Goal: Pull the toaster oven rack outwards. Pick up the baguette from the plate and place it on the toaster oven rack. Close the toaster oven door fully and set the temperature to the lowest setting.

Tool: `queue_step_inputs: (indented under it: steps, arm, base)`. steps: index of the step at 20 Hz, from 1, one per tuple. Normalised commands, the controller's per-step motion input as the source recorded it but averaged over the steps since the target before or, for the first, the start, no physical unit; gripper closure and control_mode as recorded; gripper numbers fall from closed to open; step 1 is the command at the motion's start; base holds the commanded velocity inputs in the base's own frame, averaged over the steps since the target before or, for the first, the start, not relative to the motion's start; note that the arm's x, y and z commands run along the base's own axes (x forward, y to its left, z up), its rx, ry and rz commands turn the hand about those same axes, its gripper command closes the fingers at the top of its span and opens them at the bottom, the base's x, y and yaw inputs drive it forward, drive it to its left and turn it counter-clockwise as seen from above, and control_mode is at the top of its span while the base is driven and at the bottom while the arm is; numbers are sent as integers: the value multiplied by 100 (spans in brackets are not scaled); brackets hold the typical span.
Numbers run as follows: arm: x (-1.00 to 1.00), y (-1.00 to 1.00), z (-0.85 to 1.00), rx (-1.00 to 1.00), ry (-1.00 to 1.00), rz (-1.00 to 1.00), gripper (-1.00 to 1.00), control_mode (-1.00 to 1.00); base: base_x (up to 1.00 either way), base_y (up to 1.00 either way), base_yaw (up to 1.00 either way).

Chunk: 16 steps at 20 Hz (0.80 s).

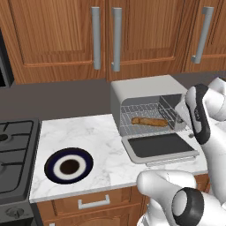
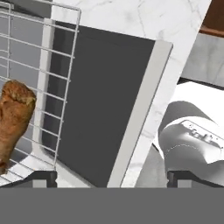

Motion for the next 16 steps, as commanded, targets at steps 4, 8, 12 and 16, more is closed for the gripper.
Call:
queue_step_inputs:
  steps: [4,8,12,16]
  arm:
    - [-1,73,0,-4,5,42,-100,-100]
    - [3,48,0,-8,0,44,-100,-100]
    - [1,10,0,-11,-4,39,-100,-100]
    - [0,-2,0,-6,-13,24,-100,-100]
  base:
    - [0,0,0]
    - [0,0,0]
    - [0,0,0]
    - [0,0,0]
